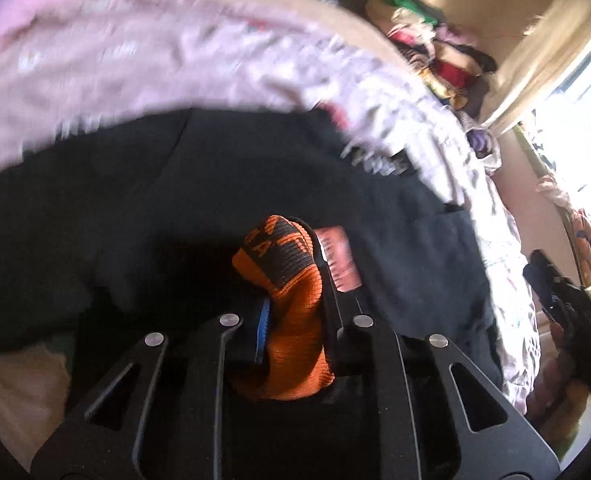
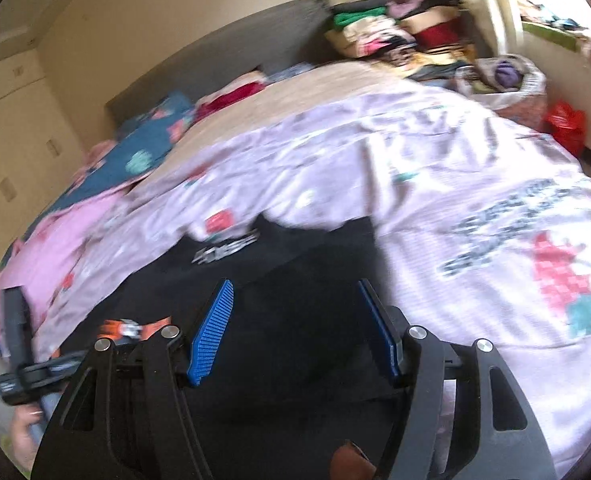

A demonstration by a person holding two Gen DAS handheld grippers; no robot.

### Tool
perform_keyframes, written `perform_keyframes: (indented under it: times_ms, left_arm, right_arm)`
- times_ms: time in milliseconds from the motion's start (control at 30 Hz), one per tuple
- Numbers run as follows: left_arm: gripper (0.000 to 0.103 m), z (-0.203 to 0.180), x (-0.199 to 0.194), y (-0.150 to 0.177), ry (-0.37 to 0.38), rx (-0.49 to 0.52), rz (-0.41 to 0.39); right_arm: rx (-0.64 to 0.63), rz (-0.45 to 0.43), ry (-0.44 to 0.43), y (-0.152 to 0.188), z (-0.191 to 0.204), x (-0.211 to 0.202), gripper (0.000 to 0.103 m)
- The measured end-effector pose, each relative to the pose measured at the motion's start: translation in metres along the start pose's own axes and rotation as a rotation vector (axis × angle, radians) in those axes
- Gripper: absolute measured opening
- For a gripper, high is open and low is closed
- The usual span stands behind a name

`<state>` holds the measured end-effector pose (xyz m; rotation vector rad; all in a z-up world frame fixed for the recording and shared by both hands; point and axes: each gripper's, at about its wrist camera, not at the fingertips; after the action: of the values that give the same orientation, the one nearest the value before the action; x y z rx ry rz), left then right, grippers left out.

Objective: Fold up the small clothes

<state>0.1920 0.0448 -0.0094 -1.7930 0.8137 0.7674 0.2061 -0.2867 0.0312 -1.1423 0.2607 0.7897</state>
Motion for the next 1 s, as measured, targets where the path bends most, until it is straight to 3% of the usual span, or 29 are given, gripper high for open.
perform_keyframes:
  times_ms: [67,133,300,467,700,800,1000]
  left_arm:
    - [0.012,-0.001,-0.020,-0.007,0.030,0.009,-0.063]
    - [0.013,0.002,-0.029,-0.008,0.009,0.022,-0.094]
    - [0.013,0.024,-0.002,-0.002,-0.024,-0.024,0.013]
    - [0.023,0.033,0.005,0.008,-0.067,-0.035,0.024]
    - [0.028,0.033,-0.021,0.008,-0.194,-0.002,-0.089]
    - [0.028,0.030,-0.017,0.009,-0.167,0.007,-0.057]
    - [0.034,0.033,0.011,0.025,-0.230,0.022,0.019]
  right_arm:
    - [0.016,-0.028,0.053,-0.004,-0.015,-0.008,0.062]
    - [0.038,-0.040,0.081,-0.006,-0.026,-0.011,0.062]
    - [0.048,-0.011,0.106,-0.006,-0.033,-0.003,0.062]
    - [-0.012,0.009,0.112,0.000,-0.016,0.005,0.062]
    - [-0.130,0.082,0.077,0.015,0.021,0.026,0.062]
    - [-0.180,0.129,0.062,0.023,0.035,0.038,0.064]
    - [-0.283,0.262,0.057,0.047,0.055,0.066,0.068]
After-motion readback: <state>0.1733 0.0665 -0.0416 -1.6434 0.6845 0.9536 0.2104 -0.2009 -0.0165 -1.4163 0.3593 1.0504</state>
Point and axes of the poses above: each gripper's, at about its wrist camera, not at the fingertips, and x roughly the way its jaws point, z to its left, y to its underside, and after that the axes turned 7 degrees about -y, right-handed
